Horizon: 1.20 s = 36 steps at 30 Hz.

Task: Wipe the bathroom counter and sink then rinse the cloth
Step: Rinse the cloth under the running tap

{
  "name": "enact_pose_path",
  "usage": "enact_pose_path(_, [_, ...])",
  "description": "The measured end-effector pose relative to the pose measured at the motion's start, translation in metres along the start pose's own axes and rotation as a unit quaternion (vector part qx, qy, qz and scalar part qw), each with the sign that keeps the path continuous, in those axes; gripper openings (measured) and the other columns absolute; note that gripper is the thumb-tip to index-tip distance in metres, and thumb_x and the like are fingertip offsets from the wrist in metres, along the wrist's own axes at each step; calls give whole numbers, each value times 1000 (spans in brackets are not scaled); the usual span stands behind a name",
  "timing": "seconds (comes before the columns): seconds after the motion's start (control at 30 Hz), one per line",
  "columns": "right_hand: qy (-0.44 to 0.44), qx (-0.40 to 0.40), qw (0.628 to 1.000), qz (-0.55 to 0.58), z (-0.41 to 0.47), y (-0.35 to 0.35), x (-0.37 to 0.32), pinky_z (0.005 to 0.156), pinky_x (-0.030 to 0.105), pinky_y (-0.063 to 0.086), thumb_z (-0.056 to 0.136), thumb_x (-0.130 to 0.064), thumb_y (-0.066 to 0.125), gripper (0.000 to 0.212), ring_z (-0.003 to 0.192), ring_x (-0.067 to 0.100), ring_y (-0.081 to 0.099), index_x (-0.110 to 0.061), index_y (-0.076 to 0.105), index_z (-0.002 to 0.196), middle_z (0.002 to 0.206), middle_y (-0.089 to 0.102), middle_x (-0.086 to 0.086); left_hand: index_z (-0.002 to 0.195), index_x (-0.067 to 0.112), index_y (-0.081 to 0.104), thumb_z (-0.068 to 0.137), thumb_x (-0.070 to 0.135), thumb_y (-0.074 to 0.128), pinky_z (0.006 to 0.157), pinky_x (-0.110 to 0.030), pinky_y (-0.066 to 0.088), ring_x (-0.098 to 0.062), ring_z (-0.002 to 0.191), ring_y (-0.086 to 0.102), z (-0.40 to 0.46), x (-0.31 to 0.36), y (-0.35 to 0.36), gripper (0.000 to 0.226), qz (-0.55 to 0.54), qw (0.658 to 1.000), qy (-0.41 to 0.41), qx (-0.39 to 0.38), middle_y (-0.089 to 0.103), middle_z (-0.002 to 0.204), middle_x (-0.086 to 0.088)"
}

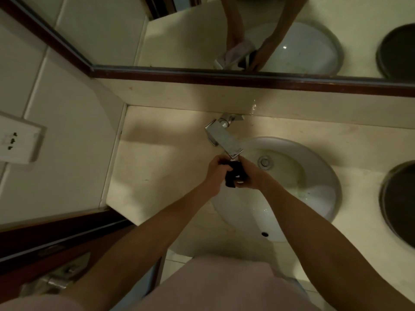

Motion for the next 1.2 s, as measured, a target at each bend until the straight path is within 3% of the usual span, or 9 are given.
enact_pose_path(0.13, [-117, 133, 980, -87, 4, -1, -11, 64, 34, 54, 102, -33, 59, 31, 82, 23, 63, -5, 62, 116, 102, 65, 14, 101, 16, 65, 89, 13, 63, 83, -35, 55, -20, 91, 66, 0, -11, 2, 12, -32, 996, -80, 16, 68, 107, -10])
enact_pose_path(0.33, [-182, 119, 975, -52, 1, 2, -9, 71, 35, 55, 99, -36, 62, 25, 85, 24, 66, -12, 68, 96, 94, 68, 12, 112, 20, 71, 78, 52, 68, 81, -38, 58, -22, 100, 71, 14, -14, 11, 47, -75, 984, -161, -29, 76, 108, -4])
enact_pose_path(0.47, [-211, 173, 953, -129, 0, 0, -9, 71, 43, 61, 104, -57, 41, 53, 90, 29, 69, -9, 59, 115, 105, 68, 14, 108, 20, 66, 87, 48, 64, 59, -34, 58, -27, 80, 72, 28, -2, 21, 35, 40, 993, -113, -2, 74, 103, -10])
enact_pose_path(0.57, [-201, 197, 941, -189, -1, -6, -9, 53, 28, 45, 105, -54, 35, 47, 71, 26, 61, -12, 50, 119, 97, 63, 15, 121, 20, 59, 89, 39, 66, 70, -41, 62, -21, 86, 71, 33, 8, 24, 37, 93, 995, -39, 12, 71, 108, -6])
enact_pose_path(0.67, [-196, 187, 952, -145, -6, -5, -4, 50, 24, 34, 106, -44, 41, 36, 62, 22, 52, -11, 52, 116, 84, 59, 13, 118, 16, 60, 89, 33, 67, 58, -27, 54, -18, 82, 68, 31, 9, 23, 34, 124, 991, 22, 44, 70, 103, -5])
enact_pose_path(0.77, [-239, 178, 952, -70, -7, -3, 5, 48, 28, 36, 103, -42, 50, 36, 65, 27, 56, -8, 59, 106, 79, 60, 16, 111, 12, 59, 93, 45, 57, 45, -27, 49, -18, 62, 63, 29, -1, 26, 38, 197, 980, -20, 28, 69, 93, -9])
enact_pose_path(0.87, [-278, 223, 932, -69, -5, -8, 10, 53, 31, 45, 103, -42, 52, 42, 65, 23, 60, -3, 64, 95, 78, 62, 13, 90, 10, 60, 98, 66, 32, 41, -21, 36, -13, 47, 46, 19, -7, 30, 63, 271, 947, -143, -92, 57, 66, -4])
enact_pose_path(1.03, [-271, 214, 935, -83, -4, -8, 6, 40, 27, 36, 108, -42, 44, 46, 48, 25, 51, -4, 66, 93, 68, 60, 21, 71, 14, 52, 101, 50, 41, 39, -20, 26, -11, 35, 34, 19, 7, 33, 48, 246, 966, -40, -76, 47, 50, -3])
enact_pose_path(1.2, [-308, 218, 919, -116, -14, 16, 0, 45, 28, 47, 107, -45, 44, 50, 52, 20, 64, -7, 71, 90, 71, 71, 17, 76, 13, 54, 99, 38, 47, 41, -21, 27, -14, 36, 36, 37, 15, 20, 34, 243, 969, -16, -50, 52, 57, -10])
Point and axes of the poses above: each hand's wrist, its own z-axis towards the middle knuckle, its own y-axis out of the palm, x = y × z, the point moved 2 cm from there along z, towards the middle knuckle
